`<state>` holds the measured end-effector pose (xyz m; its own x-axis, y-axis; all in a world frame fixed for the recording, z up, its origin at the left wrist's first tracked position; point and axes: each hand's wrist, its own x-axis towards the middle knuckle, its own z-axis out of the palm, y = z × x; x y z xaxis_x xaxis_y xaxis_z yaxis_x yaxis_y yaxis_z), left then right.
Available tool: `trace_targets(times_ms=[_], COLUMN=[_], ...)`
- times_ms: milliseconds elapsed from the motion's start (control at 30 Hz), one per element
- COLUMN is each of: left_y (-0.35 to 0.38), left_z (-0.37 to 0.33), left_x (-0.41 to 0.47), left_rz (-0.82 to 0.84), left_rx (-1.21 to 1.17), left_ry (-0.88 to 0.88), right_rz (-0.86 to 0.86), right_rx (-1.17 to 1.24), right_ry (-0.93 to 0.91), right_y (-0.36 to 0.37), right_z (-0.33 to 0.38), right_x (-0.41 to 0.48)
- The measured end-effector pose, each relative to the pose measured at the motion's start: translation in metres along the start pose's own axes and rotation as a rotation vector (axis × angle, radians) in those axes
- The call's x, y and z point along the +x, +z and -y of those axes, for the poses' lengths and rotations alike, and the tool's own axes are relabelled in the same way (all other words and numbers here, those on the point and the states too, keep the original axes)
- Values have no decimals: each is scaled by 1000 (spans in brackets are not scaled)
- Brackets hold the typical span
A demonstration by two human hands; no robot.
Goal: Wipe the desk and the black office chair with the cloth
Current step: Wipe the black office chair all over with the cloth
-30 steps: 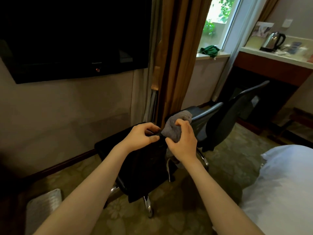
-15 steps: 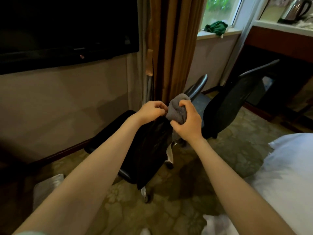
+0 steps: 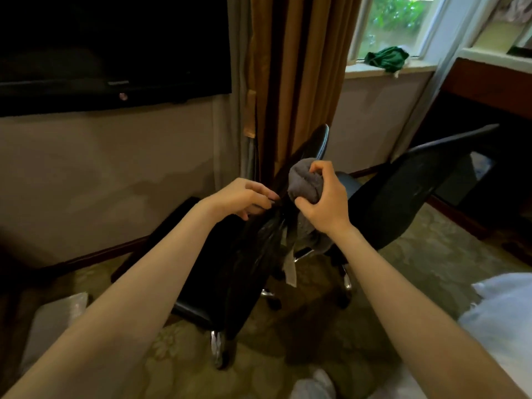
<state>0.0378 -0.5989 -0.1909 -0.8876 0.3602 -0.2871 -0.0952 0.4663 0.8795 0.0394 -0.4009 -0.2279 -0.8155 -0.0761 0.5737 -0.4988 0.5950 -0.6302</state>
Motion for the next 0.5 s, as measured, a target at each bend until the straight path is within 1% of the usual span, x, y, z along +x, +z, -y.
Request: trace_targets(times_ms=[100,233,333,400,500], left_y=[20,44,55,62,73], left_z=[4,-6,-19,-22,-20], left_x=[13,31,34,34,35], left_rz=[-119,-278,-368,-422,-482], left_rx=[-99,-88,-124,-146,-165], left_ry=[9,0,-68,-100,-72], right_rz=[-25,-82,-67,-98,-151], right_rx=[49,188,232,260,331], right_ry=[-85,-102,-53,-72,-124], right_y=[-2,4,7,9,12], right_z=[-28,-65,-73,-78,-86], right_x=[13,18,23,24,23])
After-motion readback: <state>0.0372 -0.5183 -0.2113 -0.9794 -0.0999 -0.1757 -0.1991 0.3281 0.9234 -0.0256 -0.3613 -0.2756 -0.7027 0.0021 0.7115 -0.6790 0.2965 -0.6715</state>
